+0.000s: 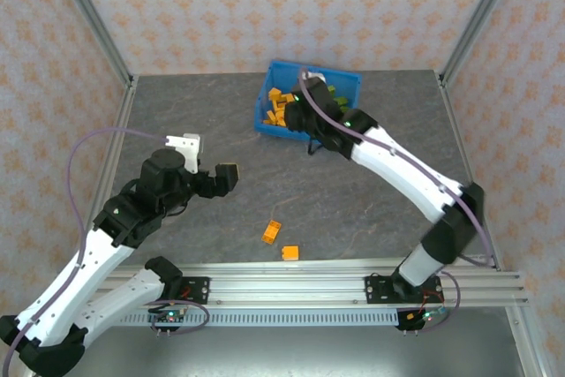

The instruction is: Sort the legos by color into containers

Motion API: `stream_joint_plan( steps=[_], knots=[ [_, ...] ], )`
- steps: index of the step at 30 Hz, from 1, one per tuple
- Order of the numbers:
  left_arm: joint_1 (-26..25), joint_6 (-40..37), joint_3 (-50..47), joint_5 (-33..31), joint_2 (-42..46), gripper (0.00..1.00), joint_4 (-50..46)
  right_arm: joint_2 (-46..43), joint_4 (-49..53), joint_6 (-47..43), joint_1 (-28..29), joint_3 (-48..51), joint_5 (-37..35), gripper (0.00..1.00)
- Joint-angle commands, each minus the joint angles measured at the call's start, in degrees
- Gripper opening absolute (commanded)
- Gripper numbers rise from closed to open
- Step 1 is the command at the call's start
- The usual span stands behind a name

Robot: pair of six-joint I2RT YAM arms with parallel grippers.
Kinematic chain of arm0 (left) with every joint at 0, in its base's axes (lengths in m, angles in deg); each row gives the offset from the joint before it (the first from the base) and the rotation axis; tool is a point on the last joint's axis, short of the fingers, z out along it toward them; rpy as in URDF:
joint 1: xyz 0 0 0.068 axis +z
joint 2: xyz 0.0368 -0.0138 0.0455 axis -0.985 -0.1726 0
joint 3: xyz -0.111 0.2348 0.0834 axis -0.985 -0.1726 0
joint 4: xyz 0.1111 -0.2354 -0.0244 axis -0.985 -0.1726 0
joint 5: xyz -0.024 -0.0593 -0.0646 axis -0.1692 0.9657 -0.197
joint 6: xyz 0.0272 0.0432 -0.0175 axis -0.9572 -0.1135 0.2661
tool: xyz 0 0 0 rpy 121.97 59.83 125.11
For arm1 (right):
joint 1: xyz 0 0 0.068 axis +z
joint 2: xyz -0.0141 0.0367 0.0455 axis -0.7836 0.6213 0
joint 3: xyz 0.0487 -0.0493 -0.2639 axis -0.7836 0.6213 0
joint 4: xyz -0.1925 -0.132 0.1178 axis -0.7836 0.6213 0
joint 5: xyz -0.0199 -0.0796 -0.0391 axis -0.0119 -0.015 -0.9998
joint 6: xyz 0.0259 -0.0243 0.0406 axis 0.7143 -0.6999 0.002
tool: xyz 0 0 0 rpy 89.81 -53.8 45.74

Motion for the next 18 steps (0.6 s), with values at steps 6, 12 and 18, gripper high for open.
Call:
stream_joint_plan(
  steps=[6,12,18],
  knots=[
    [0.29,-17.87,7.27,12.02,-1.12,1.0,-6.59,27.01,5.41,-3.01,-5.62,-24.75,2.91,0.31],
    [0.33,-29.59,4.1,12.58,-1.06,1.0,-3.81,46.76,12.27,-3.02,-7.68,-48.3,4.88,0.32],
    [0.33,-33.09,-1.73,14.04,-1.0,1.0,2.64,57.05,13.22,-2.98,-8.31,-60.78,6.09,0.37]
  ],
)
